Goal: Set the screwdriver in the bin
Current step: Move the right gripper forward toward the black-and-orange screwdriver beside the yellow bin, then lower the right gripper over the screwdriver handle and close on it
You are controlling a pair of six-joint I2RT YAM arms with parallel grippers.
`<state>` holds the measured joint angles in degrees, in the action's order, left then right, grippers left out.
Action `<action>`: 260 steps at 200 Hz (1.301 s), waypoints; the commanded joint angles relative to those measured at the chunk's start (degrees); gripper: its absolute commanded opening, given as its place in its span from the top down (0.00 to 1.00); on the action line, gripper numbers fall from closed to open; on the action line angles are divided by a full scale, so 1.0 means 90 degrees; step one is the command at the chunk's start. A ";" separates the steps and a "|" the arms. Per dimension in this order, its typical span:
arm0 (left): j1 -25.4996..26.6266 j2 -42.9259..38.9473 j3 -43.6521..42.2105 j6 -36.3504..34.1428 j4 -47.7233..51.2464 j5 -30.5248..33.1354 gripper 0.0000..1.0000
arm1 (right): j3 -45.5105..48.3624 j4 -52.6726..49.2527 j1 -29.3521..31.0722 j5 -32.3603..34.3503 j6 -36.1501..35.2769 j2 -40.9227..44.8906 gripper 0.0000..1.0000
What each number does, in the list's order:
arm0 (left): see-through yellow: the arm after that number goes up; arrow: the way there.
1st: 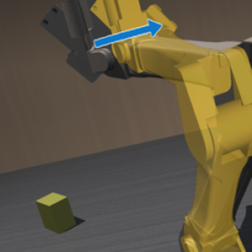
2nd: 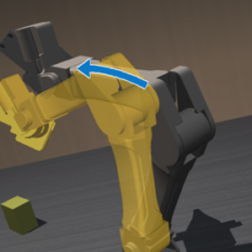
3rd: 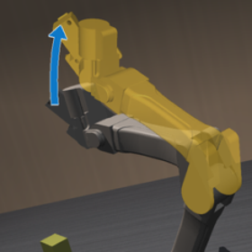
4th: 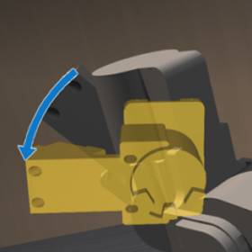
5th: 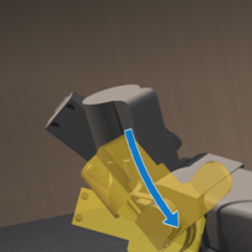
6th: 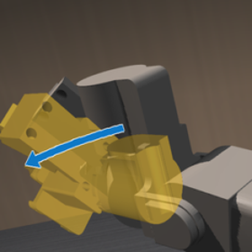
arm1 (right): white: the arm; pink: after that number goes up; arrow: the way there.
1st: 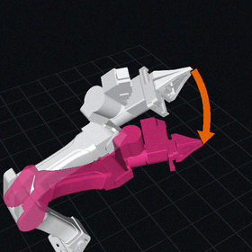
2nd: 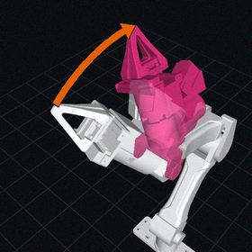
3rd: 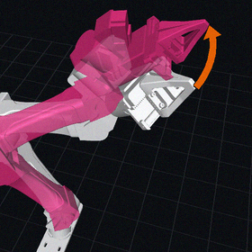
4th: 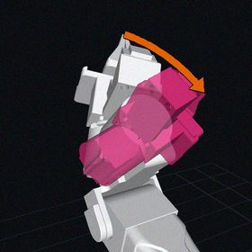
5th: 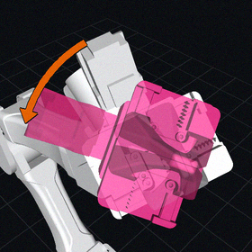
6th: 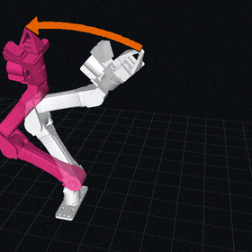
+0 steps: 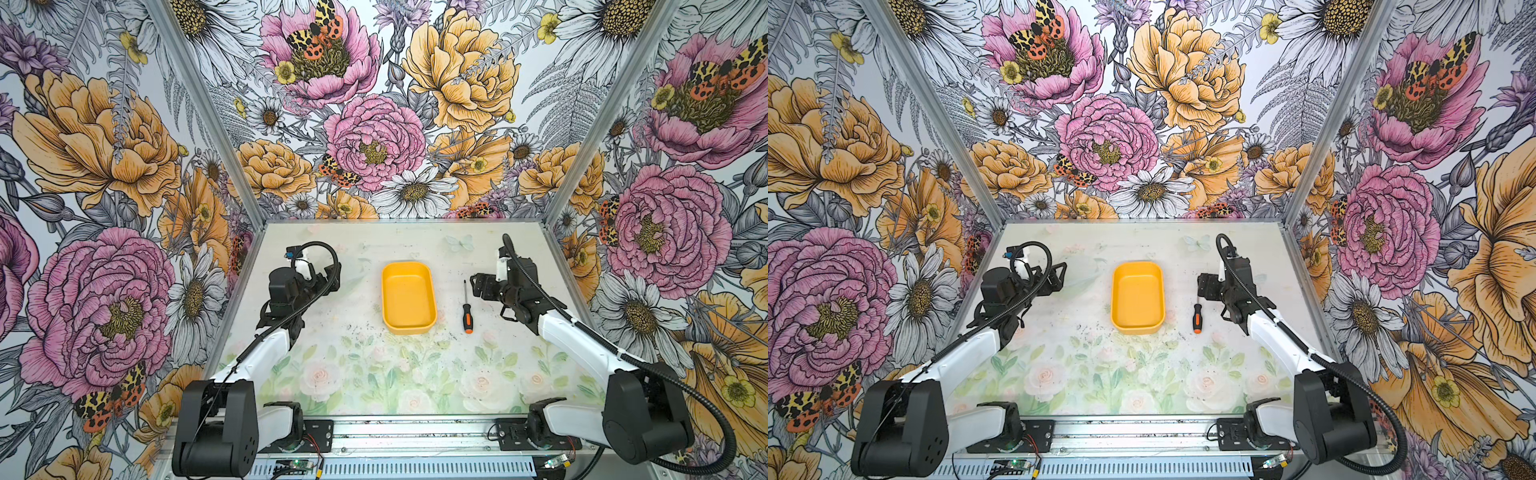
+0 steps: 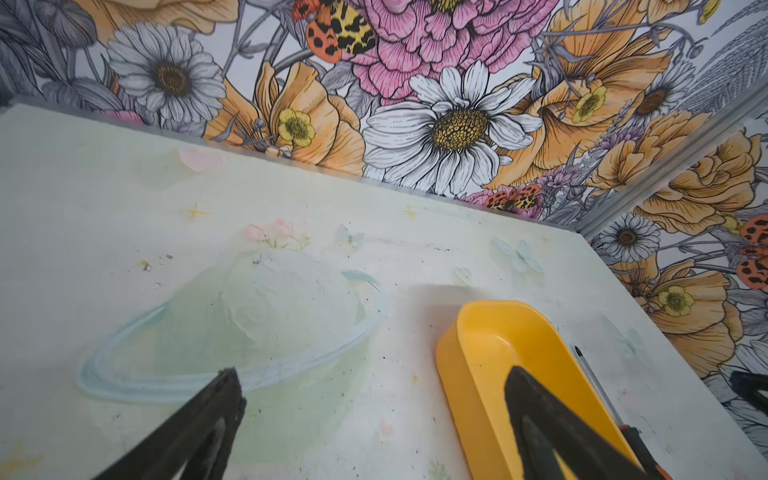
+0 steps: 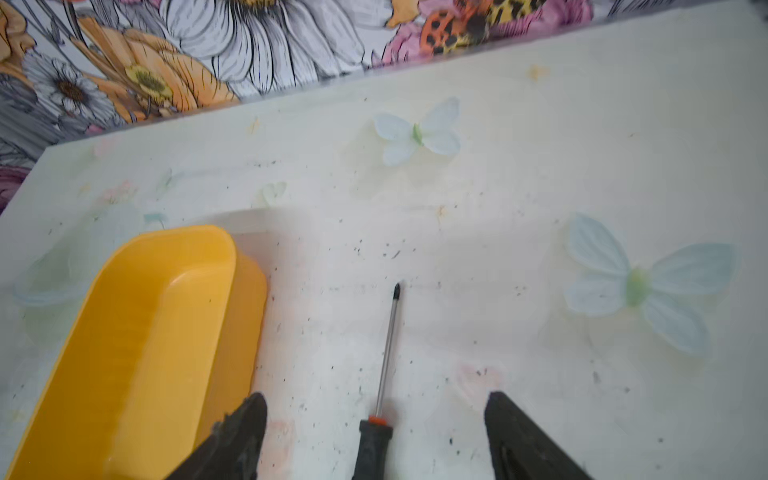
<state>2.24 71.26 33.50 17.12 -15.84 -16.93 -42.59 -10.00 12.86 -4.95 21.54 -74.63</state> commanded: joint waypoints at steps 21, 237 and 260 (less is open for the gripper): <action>0.0223 0.0341 0.0281 0.0531 0.0305 -0.0480 0.01 | 0.0040 -0.0761 0.0477 0.0118 0.0495 -0.0454 0.20; 0.0494 0.0358 0.0367 0.0364 0.0744 -0.0258 0.01 | -0.0384 -0.1396 0.1168 0.0783 0.0927 -0.1763 0.89; 0.0513 0.0354 0.0380 0.0353 0.0773 -0.0265 0.01 | -0.0461 -0.1452 0.1061 0.0433 0.0973 -0.1557 1.00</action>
<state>6.26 74.76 35.35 20.86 -9.54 -19.14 -44.97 -21.85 23.05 1.45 29.61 -89.86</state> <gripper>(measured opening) 0.988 0.220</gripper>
